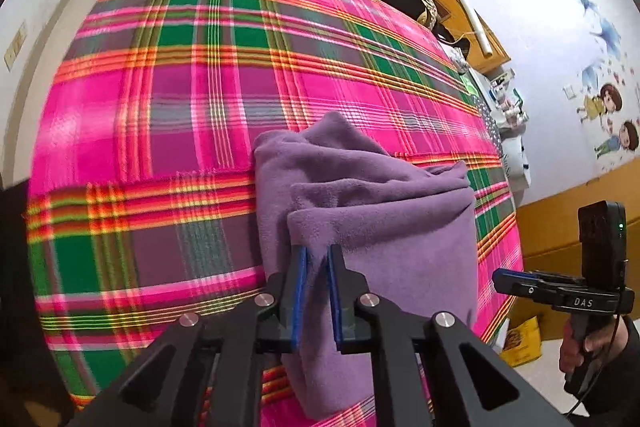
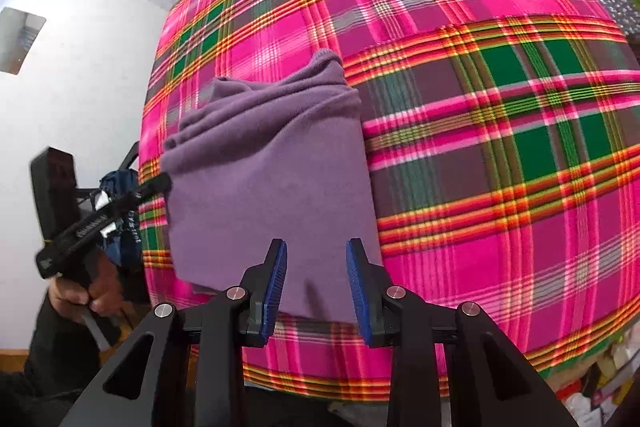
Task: Fold clothes
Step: 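Move the left gripper to the edge of the folded stack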
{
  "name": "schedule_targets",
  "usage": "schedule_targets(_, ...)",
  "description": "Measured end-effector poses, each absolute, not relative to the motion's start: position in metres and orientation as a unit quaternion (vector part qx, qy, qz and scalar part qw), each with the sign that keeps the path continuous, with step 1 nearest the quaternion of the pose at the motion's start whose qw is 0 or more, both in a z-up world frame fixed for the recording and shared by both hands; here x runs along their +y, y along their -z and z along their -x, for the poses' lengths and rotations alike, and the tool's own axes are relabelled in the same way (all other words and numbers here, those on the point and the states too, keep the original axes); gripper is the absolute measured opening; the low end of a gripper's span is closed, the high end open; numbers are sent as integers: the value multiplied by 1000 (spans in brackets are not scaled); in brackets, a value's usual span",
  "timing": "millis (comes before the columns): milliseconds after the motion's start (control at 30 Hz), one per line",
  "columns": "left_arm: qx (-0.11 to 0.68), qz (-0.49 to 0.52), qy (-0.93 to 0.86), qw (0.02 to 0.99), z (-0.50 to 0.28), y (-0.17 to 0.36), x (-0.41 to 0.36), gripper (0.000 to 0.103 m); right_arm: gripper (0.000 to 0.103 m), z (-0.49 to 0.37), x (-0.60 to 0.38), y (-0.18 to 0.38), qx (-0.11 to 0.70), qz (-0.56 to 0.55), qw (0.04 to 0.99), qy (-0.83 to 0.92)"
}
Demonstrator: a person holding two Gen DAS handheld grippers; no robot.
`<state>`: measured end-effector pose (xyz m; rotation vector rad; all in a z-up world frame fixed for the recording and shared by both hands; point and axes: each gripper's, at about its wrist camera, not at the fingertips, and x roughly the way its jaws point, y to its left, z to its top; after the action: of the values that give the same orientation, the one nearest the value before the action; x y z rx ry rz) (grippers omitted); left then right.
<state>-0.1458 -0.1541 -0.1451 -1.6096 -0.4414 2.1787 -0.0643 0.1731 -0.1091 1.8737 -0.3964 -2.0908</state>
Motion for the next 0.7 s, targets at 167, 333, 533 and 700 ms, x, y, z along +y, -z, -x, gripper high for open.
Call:
schedule_targets(167, -138, 553, -797, 201, 143, 117, -157, 11, 31, 49, 179, 112, -119, -656, 148, 730)
schedule_targets(333, -98, 537, -804, 237, 149, 95, -123, 11, 31, 36, 183, 130, -111, -669, 141, 721)
schedule_targets(533, -16, 534, -793, 292, 158, 86, -48, 12, 23, 29, 189, 146, -111, -678, 141, 712)
schedule_targets(700, 40, 534, -770, 347, 162, 94, 10, 13, 19, 28, 195, 144, -127, -666, 156, 718)
